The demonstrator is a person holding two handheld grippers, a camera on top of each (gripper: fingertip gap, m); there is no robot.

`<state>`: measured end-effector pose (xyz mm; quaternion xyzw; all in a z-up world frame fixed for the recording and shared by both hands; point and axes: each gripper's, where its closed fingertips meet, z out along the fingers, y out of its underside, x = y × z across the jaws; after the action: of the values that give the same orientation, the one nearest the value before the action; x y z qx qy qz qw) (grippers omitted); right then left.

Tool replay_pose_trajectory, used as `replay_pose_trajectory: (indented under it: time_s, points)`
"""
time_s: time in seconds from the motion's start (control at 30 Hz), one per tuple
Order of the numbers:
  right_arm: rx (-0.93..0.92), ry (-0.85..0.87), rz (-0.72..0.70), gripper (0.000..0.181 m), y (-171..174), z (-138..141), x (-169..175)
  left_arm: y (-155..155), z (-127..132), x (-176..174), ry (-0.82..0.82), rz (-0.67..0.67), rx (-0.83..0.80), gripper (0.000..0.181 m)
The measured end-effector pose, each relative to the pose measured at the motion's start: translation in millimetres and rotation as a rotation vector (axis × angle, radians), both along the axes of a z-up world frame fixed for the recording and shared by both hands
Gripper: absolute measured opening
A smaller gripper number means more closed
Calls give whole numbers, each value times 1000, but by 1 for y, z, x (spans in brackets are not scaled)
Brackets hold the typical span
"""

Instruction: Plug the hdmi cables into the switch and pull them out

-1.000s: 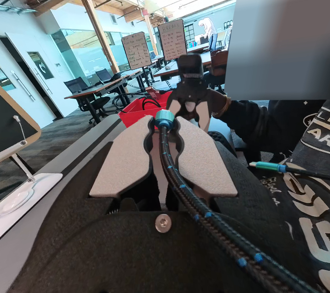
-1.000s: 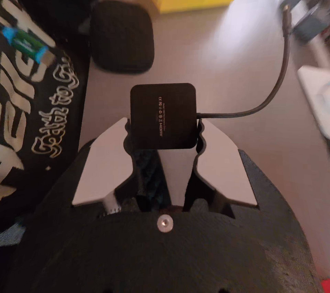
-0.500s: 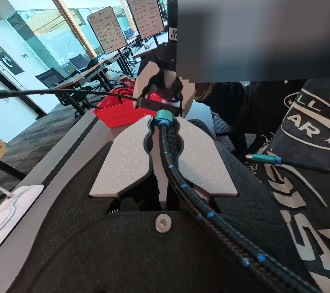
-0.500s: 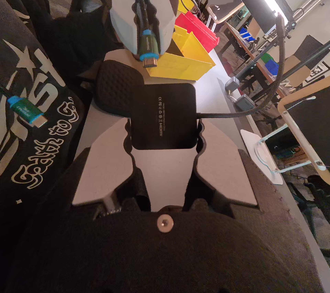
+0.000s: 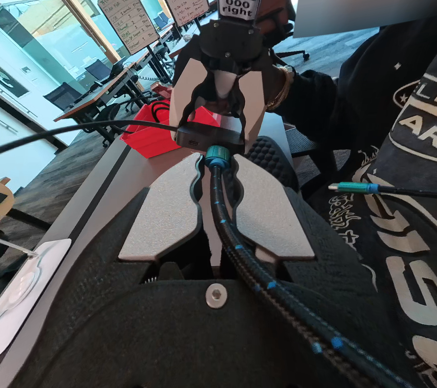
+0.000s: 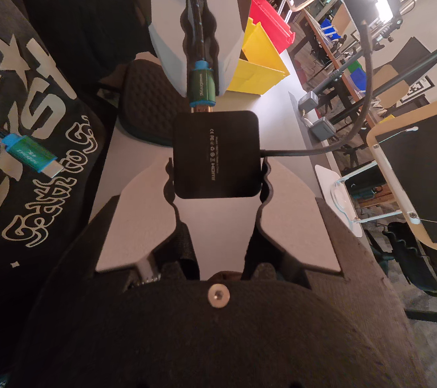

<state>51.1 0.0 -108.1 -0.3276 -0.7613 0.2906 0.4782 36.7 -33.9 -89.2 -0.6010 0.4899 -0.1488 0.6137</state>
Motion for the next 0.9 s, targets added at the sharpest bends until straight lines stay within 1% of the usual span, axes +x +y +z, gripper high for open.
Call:
replay_pose_trajectory:
  time_s: [0.2, 0.47, 0.5, 0.57, 0.6, 0.63, 0.67, 0.73, 0.83, 0.9]
  points:
    - [-43, 21, 36, 72, -4, 3, 0, -3, 1, -1, -15, -39, 23, 20]
    - [-120, 62, 5, 72, 12, 2, -9, 16, -7, -7, -22, 32, 21, 20]
    - [-126, 65, 13, 72, 11, 3, -9, 15, -5, -6, -44, 15, 20, 20]
    - [-134, 97, 16, 72, 9, 8, -10, 11, 5, -2, -156, -47, 3, 20]
    - [-126, 115, -6, 72, 10, 10, -12, 11, 10, -3, -214, -53, -14, 20]
    - [-102, 118, -27, 72, 11, 10, -14, 14, 11, -4, -231, -36, -28, 20]
    - [-62, 105, -54, 72, 14, 6, -15, 16, 8, -5, -201, -13, -30, 20]
    - [-36, 102, -55, 71, 12, 4, -17, 15, 2, -8, -119, 11, -6, 19]
    - [-82, 163, -13, 72, 5, 15, -17, 9, 11, -8, -132, -10, 36, 19]
    - [-115, 195, 6, 72, 2, 20, -18, 5, 18, -7, -174, -38, 78, 20]
